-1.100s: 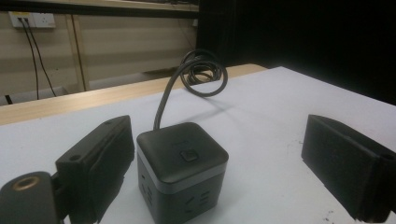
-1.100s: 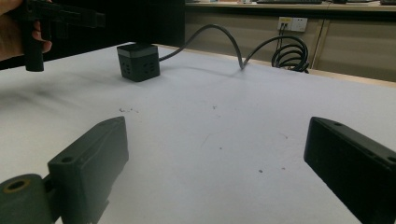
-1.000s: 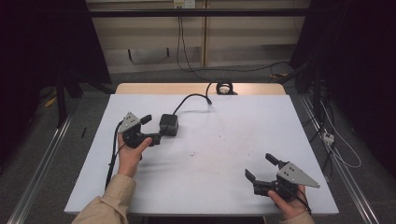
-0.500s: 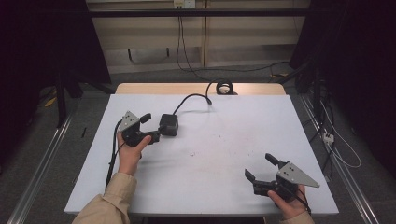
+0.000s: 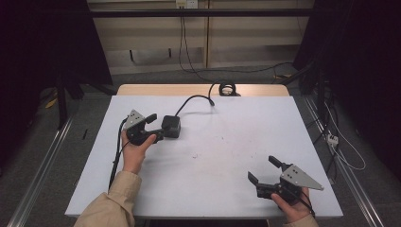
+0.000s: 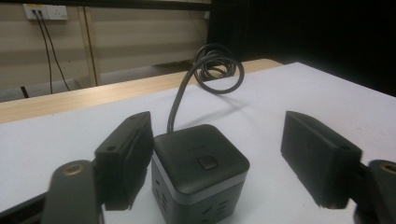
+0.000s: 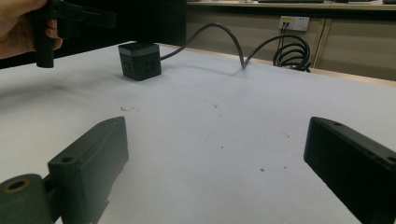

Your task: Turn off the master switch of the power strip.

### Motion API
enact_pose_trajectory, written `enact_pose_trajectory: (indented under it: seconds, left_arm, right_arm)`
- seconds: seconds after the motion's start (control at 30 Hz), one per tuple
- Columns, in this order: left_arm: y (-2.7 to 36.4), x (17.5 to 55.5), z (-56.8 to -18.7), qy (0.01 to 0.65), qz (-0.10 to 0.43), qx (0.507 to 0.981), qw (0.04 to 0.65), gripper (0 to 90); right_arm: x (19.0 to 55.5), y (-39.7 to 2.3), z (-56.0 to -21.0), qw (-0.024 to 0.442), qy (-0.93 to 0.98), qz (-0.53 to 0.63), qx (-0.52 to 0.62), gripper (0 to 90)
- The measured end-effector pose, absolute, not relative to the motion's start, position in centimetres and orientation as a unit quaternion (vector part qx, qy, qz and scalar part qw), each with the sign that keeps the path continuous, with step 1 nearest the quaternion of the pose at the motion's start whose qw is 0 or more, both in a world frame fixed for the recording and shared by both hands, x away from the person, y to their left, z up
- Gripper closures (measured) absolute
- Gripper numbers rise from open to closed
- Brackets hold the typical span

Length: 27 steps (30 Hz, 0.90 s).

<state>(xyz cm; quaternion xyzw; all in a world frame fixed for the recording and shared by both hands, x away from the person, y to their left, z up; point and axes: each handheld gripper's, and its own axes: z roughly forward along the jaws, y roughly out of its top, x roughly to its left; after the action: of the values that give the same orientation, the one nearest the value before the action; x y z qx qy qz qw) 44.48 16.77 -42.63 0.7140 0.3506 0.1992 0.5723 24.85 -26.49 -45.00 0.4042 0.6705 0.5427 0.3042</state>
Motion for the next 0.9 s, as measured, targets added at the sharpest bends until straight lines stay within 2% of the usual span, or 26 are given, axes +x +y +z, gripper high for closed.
enact_pose_trajectory:
  seconds: [0.23,0.37,0.43,0.47,0.6,0.77,0.9]
  left_arm:
    - [16.76,44.67,-42.88,0.359,0.196,0.713,0.569,37.2]
    - [16.8,44.76,-42.92,0.357,0.197,0.716,0.566,49.4]
    - [16.84,44.79,-42.95,0.359,0.199,0.719,0.561,51.1]
    - [16.85,44.81,-42.99,0.359,0.198,0.718,0.562,55.3]
    - [16.89,44.89,-43.09,0.358,0.195,0.721,0.56,62.4]
    - [16.84,44.95,-43.15,0.356,0.196,0.724,0.557,70.3]
    - [16.88,45.02,-43.18,0.36,0.198,0.722,0.556,73.3]
  right_arm:
    - [24.87,-26.45,-45.0,0.304,0.671,0.543,0.404,6.0]
    - [24.89,-26.46,-45.01,0.303,0.671,0.542,0.404,6.0]
    - [24.9,-26.47,-45.02,0.303,0.671,0.543,0.404,6.0]
    - [24.9,-26.49,-45.02,0.304,0.67,0.543,0.404,6.1]
    - [24.89,-26.48,-45.02,0.304,0.671,0.543,0.404,6.1]
    - [24.89,-26.48,-45.0,0.304,0.67,0.543,0.404,6.1]
    - [24.9,-26.49,-45.01,0.304,0.67,0.543,0.405,6.1]
